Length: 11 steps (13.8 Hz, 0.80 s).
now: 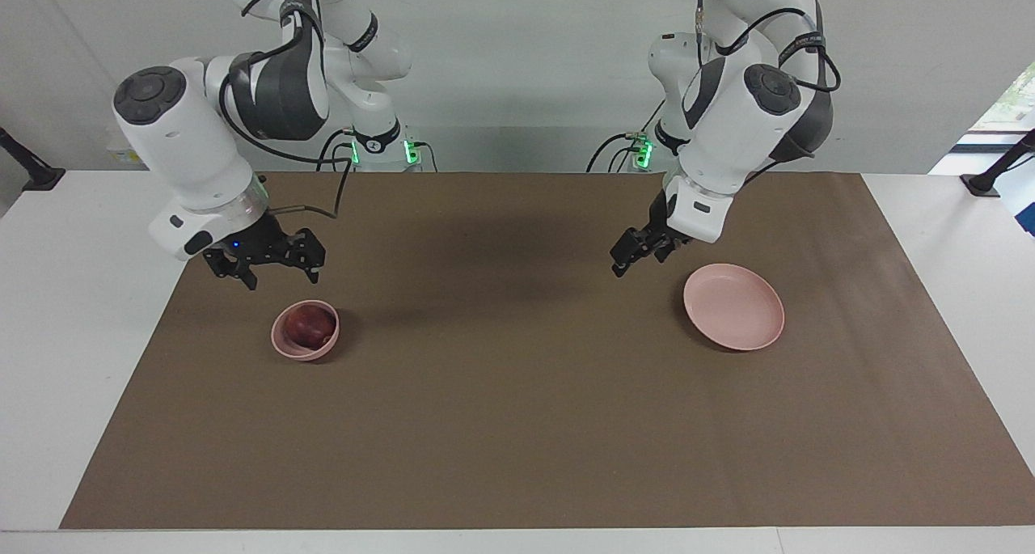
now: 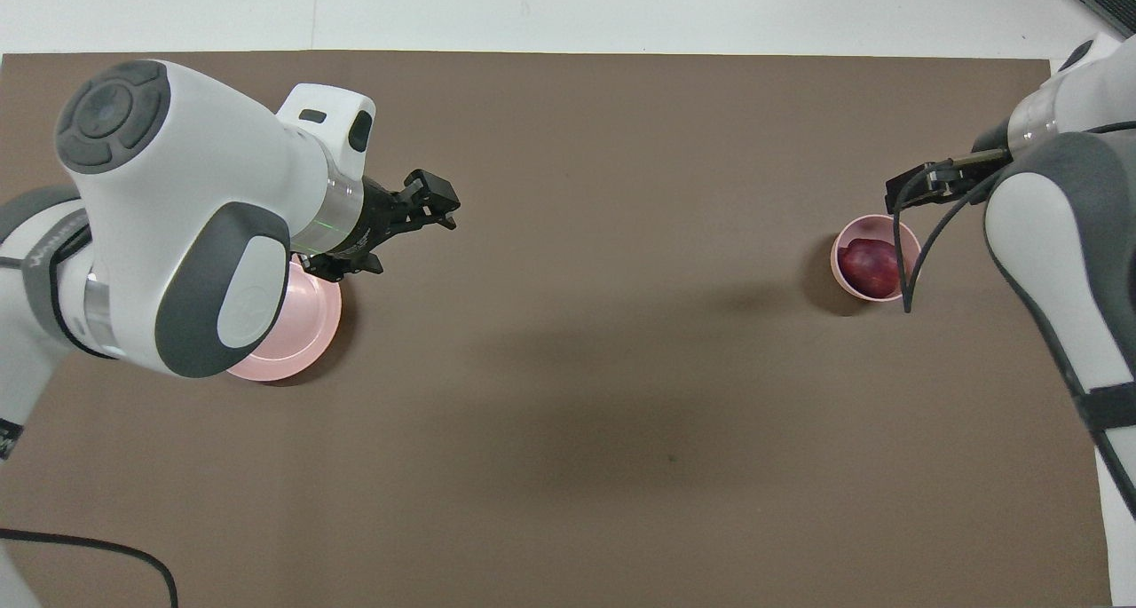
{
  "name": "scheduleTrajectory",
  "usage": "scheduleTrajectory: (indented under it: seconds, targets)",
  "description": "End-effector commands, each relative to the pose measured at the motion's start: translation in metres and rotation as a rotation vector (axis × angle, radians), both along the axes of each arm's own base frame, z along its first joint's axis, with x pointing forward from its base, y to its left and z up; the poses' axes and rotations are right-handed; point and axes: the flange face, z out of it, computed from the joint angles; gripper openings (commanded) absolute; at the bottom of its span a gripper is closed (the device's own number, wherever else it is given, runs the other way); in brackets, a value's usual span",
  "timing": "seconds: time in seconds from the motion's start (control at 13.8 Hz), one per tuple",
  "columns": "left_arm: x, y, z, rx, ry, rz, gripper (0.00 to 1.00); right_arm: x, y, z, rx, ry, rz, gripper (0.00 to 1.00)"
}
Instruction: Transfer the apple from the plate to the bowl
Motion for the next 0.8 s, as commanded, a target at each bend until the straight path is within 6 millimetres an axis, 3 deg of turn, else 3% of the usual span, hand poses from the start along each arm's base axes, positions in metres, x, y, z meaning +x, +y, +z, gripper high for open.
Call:
scheduleTrajectory:
  seconds: [0.0,0.15,0.44,0.73]
  targets:
    - [-0.003,0.015,0.011,0.026,-0.021,-0.084,1.00,-0.028,0.003,0.055,-0.003,-0.010,-0.022,1.00]
    - [-0.005,0.033,0.017,0.046,-0.003,-0.120,1.00,-0.048,0.004,0.075,-0.009,-0.011,-0.026,1.00]
    - [-0.019,0.068,0.047,0.076,0.005,-0.248,1.00,-0.050,0.000,0.075,-0.009,-0.008,-0.023,1.00]
    - [-0.016,0.130,0.079,0.083,0.037,-0.273,1.00,-0.049,-0.001,0.075,-0.010,-0.011,-0.028,1.00]
